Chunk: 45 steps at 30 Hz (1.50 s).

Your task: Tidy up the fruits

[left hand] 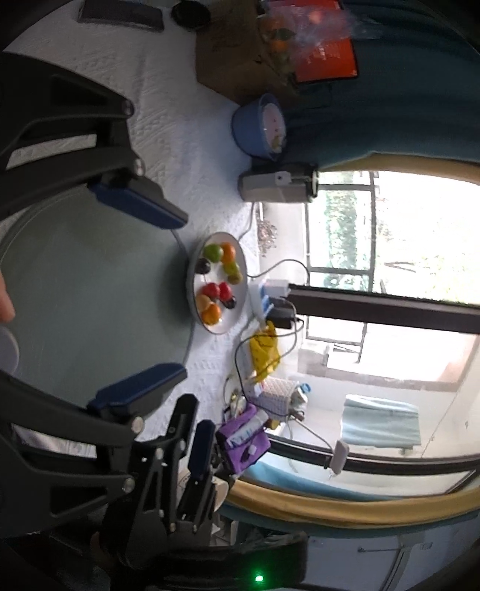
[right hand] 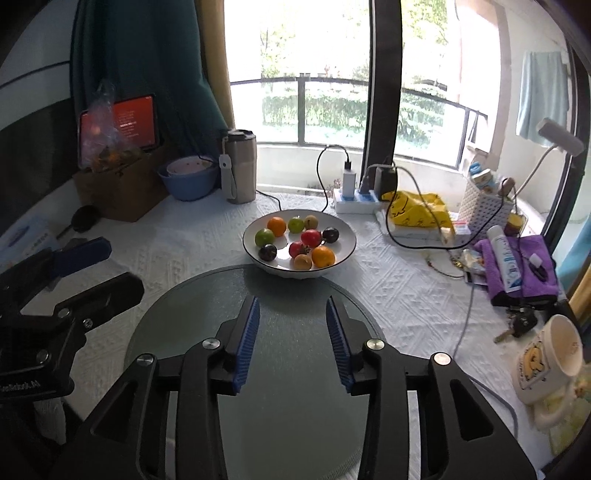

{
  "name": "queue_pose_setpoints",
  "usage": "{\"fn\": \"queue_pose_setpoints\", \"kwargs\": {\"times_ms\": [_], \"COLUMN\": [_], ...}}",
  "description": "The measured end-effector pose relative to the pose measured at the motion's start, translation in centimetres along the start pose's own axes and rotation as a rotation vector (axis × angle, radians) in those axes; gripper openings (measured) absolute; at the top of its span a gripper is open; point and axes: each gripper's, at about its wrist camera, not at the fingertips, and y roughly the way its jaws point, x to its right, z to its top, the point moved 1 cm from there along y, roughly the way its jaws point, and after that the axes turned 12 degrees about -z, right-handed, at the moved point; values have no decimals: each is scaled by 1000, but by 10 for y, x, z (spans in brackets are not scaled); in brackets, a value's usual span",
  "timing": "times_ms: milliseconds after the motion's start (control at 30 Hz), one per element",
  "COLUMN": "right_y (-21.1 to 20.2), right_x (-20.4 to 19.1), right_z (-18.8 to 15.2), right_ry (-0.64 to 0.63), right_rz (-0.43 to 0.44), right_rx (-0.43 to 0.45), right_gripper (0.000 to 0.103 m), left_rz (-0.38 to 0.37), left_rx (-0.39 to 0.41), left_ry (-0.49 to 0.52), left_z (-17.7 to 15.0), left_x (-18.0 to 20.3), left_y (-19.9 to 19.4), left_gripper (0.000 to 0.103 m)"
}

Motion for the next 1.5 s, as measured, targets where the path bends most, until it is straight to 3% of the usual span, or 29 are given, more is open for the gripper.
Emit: {"fn": "queue_pose_setpoints", "kwargs": {"times_ms": [133,300,400,900,1500], "right_y": [-22,-48,-62,-133,-149], "right_x": [6,15,17,23,32], "right_z": [-1,3,4,16,17], "right_ry": [8,31,45,80,102], "right_rz": [-12,-28,-35,-94,-113], "right_rx": [30,69,87,232,281], "right_gripper": [51,70,74,76,76], "left_rz": [9,49,57,121,152], "left_rx": [38,69,93,172,186], "left_ry": [20,20,12,105,136], "left_z": [8,17,22,37,40], "left_x": [15,20,19,38,42], "left_y": [-16,-35,-48,-94,-98], "left_gripper": [88,89,89,90,90]}}
